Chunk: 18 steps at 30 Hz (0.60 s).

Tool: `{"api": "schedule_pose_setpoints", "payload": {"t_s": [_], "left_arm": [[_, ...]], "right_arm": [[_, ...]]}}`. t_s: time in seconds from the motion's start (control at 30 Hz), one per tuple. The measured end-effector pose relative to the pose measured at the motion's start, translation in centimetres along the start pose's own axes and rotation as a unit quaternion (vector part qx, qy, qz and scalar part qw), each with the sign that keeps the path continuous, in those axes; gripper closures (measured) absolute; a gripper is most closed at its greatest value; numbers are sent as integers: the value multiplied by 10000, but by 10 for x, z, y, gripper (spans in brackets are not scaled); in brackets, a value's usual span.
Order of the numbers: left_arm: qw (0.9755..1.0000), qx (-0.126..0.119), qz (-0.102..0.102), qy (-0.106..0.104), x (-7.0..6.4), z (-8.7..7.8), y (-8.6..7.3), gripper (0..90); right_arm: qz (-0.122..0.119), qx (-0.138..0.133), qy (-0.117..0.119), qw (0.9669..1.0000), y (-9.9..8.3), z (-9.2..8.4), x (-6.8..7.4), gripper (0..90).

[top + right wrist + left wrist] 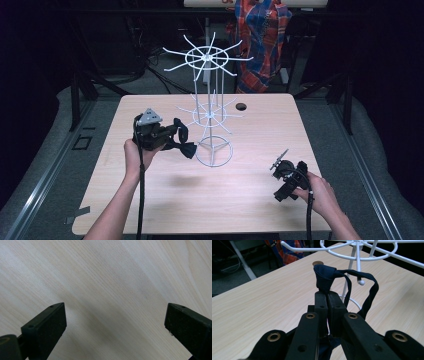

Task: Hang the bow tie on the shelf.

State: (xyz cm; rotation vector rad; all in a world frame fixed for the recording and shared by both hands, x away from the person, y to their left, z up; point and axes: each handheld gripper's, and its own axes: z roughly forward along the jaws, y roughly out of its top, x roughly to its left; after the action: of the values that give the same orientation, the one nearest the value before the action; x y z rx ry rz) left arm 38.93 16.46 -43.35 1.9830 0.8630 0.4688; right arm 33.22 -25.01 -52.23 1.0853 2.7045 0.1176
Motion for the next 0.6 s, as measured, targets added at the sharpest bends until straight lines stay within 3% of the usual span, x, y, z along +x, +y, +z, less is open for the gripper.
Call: {"api": "schedule_pose_setpoints", "payload": {"t_s": [0.6], "left_arm": [[9992,298,2,-268,-7,28,-10,875]], "right_arm": [[29,-53,12,10000,-1,0,0,38]]}}
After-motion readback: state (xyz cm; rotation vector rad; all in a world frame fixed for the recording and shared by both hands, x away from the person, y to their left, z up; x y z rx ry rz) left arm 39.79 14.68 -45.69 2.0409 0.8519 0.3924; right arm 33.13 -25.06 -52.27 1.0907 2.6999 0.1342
